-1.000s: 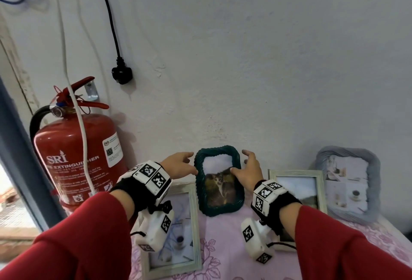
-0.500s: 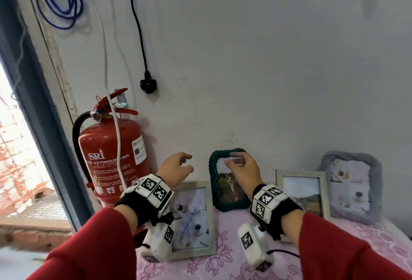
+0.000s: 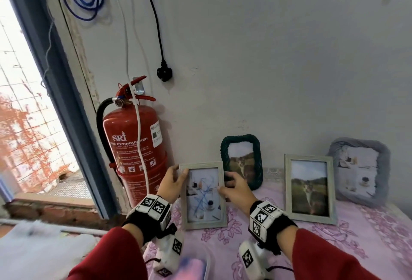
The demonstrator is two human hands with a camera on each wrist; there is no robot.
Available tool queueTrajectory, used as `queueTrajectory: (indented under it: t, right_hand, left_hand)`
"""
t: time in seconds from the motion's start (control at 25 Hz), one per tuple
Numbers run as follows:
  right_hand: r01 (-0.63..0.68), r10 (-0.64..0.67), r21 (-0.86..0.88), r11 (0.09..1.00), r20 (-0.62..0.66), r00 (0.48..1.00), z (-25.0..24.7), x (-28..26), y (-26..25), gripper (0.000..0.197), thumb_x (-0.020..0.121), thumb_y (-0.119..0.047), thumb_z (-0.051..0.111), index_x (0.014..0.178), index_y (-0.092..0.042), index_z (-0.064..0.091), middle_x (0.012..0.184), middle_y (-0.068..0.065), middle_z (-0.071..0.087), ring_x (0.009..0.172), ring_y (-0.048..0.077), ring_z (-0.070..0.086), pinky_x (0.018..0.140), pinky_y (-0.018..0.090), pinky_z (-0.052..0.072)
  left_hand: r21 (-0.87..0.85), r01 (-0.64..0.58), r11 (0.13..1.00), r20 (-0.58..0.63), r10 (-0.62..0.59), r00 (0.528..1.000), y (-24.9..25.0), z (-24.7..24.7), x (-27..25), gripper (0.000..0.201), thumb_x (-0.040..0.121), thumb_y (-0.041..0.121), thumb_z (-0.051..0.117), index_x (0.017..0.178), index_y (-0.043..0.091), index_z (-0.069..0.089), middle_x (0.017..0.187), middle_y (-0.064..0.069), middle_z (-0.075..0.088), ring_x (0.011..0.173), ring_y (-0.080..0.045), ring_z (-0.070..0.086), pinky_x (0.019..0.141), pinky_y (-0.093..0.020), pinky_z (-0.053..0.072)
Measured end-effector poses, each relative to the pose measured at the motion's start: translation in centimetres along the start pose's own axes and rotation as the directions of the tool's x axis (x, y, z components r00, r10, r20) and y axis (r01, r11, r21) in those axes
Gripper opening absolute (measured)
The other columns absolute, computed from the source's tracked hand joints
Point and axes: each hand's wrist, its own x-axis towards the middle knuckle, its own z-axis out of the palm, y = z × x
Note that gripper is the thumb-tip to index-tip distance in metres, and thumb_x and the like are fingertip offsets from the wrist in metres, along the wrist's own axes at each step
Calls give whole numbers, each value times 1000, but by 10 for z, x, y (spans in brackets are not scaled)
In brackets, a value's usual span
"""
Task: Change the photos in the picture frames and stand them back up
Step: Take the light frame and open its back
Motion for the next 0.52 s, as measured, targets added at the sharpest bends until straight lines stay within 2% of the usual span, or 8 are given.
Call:
queueTrajectory:
  t: [0.08,0.16,0.24,0.36,0.4,0.52]
  right_hand:
    - [26,-29,-62,998,-44,999,4,-2,3,46,86,0,59,129,-7,45,84,-2,58,75,8,58,65,23,53]
    - [52,-61,-95,994,-88,994,5,-3,3,41,86,0,59,126,-5,47,80,-2,57,76,13,59,73,34,56]
    - [68,-78,-103,992,-99,992,4,-5,2,38,87,-1,59,123,-4,49,79,2,58,82,22,60,81,45,55]
    - [86,-96,-107,991,-87,992,1,-11,-1,37,87,-2,59,123,-3,48,89,13,59,87,27,59,81,48,55]
    - [93,-102,-105,990,-84,991,-1,-13,-4,38,88,-1,59,124,-3,48,93,17,58,89,28,58,82,48,55]
    - [123,-128,-66,990,-85,988,-8,-24,-14,38,87,-1,59,124,-3,49,99,20,59,95,32,60,84,49,54]
  left_hand:
    - [-19,13,1000,32,-12,999,-6,-1,-1,35,96,15,47,128,2,44,125,-24,55,114,-36,55,98,-54,45]
    - [-17,12,1000,34,-11,999,-8,-2,-1,32,95,6,46,127,0,45,124,-27,54,115,-39,54,99,-56,43]
    - [-24,7,1000,24,-6,1000,-8,-3,-1,32,94,3,46,126,-1,46,122,-28,55,115,-41,53,98,-56,43]
    - [-61,-14,998,21,15,1000,-5,-4,-7,30,94,1,46,124,-1,47,114,-27,58,107,-41,57,94,-53,47]
    - [-76,-27,997,19,29,999,-3,-4,-10,30,94,1,46,124,-2,47,108,-25,59,100,-38,59,90,-49,50]
    - [-147,-70,987,15,73,997,11,-4,-21,28,95,0,44,122,-2,47,85,-10,58,74,-21,59,63,-30,54]
